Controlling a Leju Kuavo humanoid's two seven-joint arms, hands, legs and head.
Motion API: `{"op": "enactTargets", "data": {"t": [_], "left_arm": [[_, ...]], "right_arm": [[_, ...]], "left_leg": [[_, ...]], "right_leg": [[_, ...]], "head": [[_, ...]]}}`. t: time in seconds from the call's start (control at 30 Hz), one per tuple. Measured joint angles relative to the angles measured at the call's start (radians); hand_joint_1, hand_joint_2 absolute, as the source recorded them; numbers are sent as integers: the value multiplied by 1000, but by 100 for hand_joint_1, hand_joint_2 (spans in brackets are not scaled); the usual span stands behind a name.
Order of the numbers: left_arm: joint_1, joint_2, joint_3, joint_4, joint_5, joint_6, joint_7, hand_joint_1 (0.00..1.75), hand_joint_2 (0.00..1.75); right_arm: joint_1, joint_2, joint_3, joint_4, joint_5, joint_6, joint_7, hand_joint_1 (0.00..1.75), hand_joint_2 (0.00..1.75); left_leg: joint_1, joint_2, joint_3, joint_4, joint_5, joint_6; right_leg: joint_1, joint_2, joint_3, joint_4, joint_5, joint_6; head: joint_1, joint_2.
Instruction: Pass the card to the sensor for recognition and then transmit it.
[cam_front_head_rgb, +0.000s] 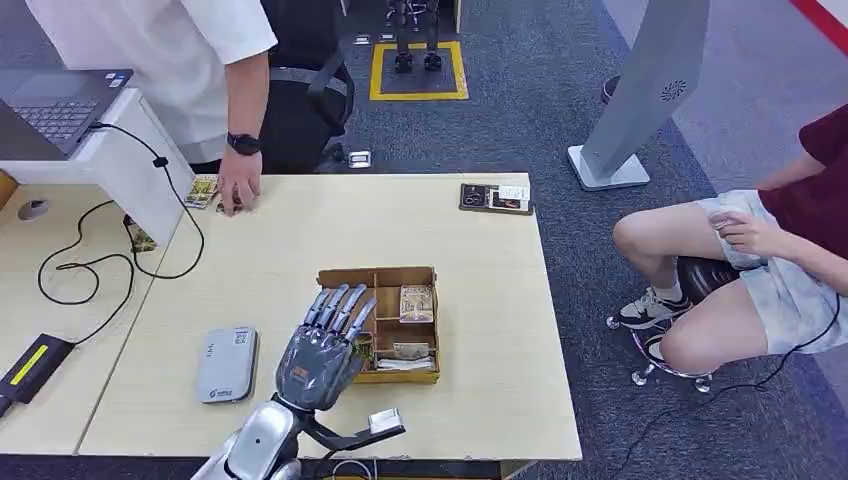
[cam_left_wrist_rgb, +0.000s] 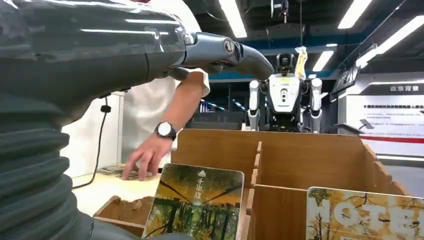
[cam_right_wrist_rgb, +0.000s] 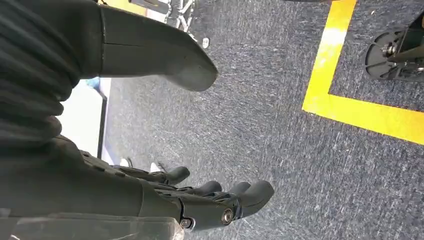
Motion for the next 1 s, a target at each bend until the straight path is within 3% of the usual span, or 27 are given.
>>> {"op": "enactTargets", "data": {"t": [0.03, 0.07, 0.1, 0.23, 0.77, 1.0], "left_arm": [[0, 0, 0, 0, 0, 0, 5, 3, 175], [-1, 0, -1, 0, -1, 0, 6, 93, 175], [-1, 1, -1, 0, -1, -1, 7, 147, 175], [-1, 9, -5, 1, -3, -15, 8, 175, 175], [-17, 27, -18, 2, -10, -88, 27, 164, 175], [-18, 35, -22, 1, -15, -113, 28, 175, 175]], "right_arm": [[0, 0, 0, 0, 0, 0, 0, 0, 175], [0, 0, 0, 0, 0, 0, 0, 0, 175], [0, 0, 0, 0, 0, 1, 0, 0, 175], [0, 0, 0, 0, 0, 1, -2, 0, 175], [0, 0, 0, 0, -11, 4, -2, 0, 175], [0, 0, 0, 0, -10, 4, -1, 0, 175]], "left_leg": [[0, 0, 0, 0, 0, 0], [0, 0, 0, 0, 0, 0], [0, 0, 0, 0, 0, 0], [0, 0, 0, 0, 0, 0], [0, 0, 0, 0, 0, 0], [0, 0, 0, 0, 0, 0]], "right_leg": [[0, 0, 0, 0, 0, 0], [0, 0, 0, 0, 0, 0], [0, 0, 0, 0, 0, 0], [0, 0, 0, 0, 0, 0], [0, 0, 0, 0, 0, 0], [0, 0, 0, 0, 0, 0]], "head": [[0, 0], [0, 0], [0, 0], [0, 0], [0, 0], [0, 0]]}}
